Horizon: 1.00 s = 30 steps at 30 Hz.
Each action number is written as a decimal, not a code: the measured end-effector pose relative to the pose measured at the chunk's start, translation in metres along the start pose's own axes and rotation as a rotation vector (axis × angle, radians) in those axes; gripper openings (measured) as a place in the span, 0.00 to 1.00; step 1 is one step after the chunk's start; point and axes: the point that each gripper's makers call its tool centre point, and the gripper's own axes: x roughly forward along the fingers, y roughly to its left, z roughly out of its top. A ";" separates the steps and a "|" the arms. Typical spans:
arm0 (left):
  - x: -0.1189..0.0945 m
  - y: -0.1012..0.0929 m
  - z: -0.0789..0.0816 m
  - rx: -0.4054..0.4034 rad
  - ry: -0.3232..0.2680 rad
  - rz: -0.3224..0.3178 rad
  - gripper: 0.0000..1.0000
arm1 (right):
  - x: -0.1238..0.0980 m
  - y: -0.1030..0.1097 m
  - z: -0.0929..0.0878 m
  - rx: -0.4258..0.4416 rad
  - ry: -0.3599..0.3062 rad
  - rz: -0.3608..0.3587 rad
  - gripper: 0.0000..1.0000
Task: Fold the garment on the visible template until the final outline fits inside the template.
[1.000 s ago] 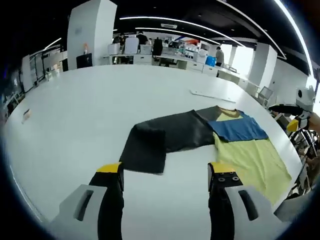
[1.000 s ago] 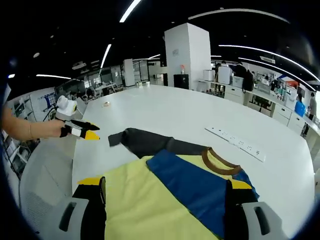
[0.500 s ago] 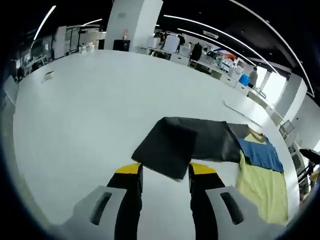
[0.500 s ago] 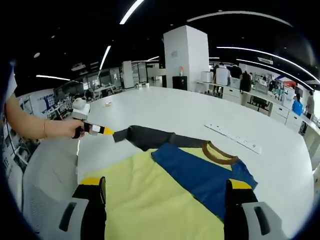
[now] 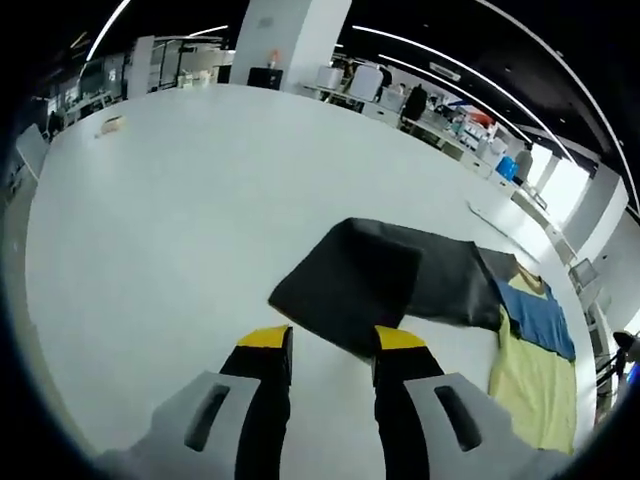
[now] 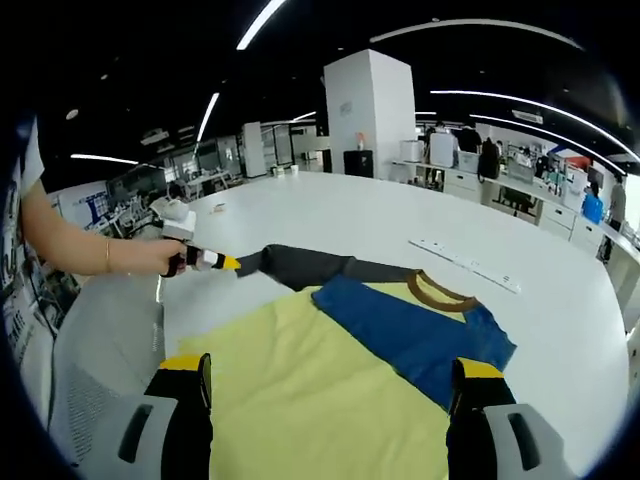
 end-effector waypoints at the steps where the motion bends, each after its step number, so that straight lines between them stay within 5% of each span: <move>1: 0.000 -0.001 -0.002 0.003 0.018 0.003 0.27 | -0.001 0.000 -0.002 0.004 0.003 -0.004 0.99; 9: 0.003 -0.002 -0.002 -0.051 0.036 0.013 0.14 | -0.005 0.002 -0.019 -0.073 0.070 -0.043 0.99; 13: 0.001 0.000 -0.005 -0.009 0.063 0.059 0.05 | -0.006 0.002 -0.025 -0.085 0.083 -0.057 0.99; 30: 0.005 0.002 -0.001 0.018 0.084 0.116 0.00 | -0.012 -0.007 -0.033 -0.106 0.114 -0.102 0.95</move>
